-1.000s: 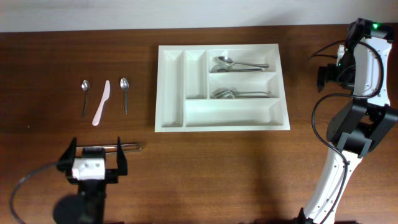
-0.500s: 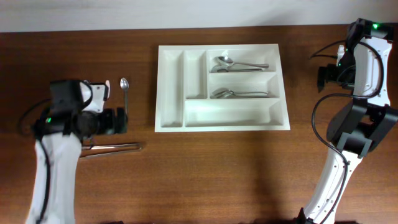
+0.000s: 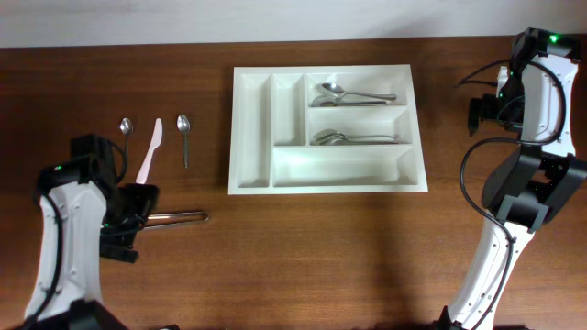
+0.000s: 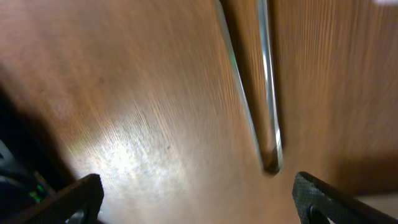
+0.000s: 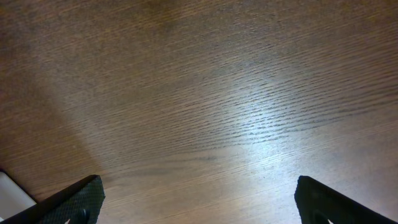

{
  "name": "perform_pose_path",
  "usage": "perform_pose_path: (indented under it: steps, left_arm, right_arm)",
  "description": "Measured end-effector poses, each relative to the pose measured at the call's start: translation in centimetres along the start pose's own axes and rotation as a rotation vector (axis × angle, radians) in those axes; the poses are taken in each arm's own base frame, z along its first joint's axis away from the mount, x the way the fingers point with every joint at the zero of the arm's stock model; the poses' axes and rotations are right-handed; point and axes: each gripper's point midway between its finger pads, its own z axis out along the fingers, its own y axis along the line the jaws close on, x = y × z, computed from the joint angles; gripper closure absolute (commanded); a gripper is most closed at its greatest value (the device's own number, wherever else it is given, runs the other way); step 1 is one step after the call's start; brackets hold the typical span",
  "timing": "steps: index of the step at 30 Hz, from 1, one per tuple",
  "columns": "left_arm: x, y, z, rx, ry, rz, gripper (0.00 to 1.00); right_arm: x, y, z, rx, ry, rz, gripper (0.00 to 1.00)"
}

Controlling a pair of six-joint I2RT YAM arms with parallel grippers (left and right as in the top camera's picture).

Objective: Pack container
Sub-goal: 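Move the left gripper over the silver tongs at lower left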

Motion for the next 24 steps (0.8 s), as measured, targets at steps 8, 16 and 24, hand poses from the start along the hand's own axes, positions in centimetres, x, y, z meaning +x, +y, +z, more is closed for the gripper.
perform_pose_path:
  steps: [8, 16, 24]
  left_arm:
    - [-1.2, -0.4, -0.6, 0.04, -0.068, -0.166, 0.01]
    - [-1.7, -0.7, -0.7, 0.055, -0.089, -0.194, 0.01]
    - [-3.6, -2.8, -1.0, 0.139, -0.173, -0.209, 0.01]
  right_arm:
    - [0.0, 0.0, 0.0, 0.0, -0.001, 0.0, 0.01]
    - [0.0, 0.0, 0.0, 0.0, -0.001, 0.0, 0.01]
    - [0.0, 0.0, 0.0, 0.0, -0.001, 0.0, 0.01]
